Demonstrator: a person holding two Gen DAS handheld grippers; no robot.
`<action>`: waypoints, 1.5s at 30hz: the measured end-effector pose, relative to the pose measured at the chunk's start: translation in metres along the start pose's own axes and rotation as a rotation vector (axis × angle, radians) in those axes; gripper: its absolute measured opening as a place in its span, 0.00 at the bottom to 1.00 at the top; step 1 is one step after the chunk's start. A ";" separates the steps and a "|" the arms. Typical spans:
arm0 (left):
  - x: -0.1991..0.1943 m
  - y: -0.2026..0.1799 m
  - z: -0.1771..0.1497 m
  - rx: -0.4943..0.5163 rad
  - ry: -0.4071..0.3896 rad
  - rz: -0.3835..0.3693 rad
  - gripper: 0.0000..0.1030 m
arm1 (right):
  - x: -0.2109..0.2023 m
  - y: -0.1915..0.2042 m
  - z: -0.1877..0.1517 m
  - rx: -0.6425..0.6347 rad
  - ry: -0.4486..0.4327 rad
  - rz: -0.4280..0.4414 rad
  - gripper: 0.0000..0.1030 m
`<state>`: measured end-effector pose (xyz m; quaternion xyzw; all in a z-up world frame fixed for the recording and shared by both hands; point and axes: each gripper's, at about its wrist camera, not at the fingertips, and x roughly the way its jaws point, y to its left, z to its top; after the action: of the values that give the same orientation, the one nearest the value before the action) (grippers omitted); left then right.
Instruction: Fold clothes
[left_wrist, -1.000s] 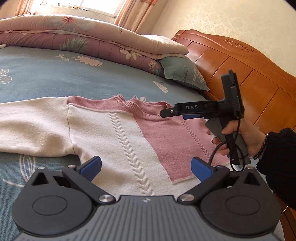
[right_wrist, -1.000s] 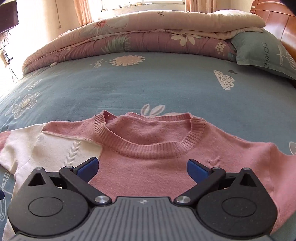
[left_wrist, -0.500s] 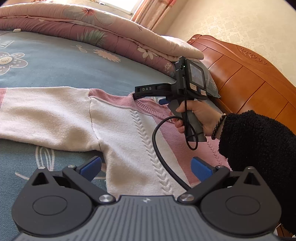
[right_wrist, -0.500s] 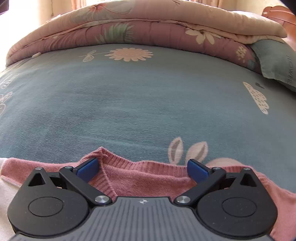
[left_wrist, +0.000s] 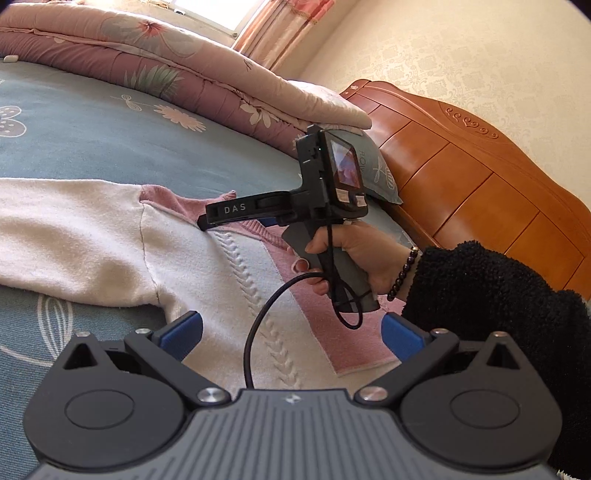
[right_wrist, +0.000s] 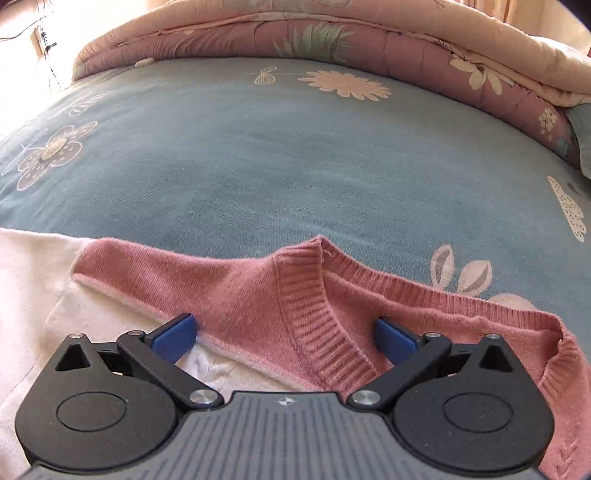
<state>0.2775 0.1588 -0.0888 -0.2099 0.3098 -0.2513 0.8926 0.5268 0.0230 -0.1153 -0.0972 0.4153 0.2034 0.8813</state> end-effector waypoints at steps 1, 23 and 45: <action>0.001 0.001 0.000 0.001 0.006 0.003 0.99 | 0.004 0.001 0.003 0.007 -0.030 -0.014 1.00; 0.043 -0.060 -0.042 0.344 0.258 0.047 0.99 | -0.066 -0.144 -0.083 0.168 -0.032 -0.099 1.00; 0.034 -0.067 -0.040 0.334 0.210 -0.106 0.99 | -0.109 -0.180 -0.103 0.213 -0.079 -0.109 1.00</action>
<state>0.2530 0.0779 -0.0971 -0.0478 0.3436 -0.3664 0.8634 0.4720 -0.2047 -0.0960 -0.0173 0.3936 0.1136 0.9120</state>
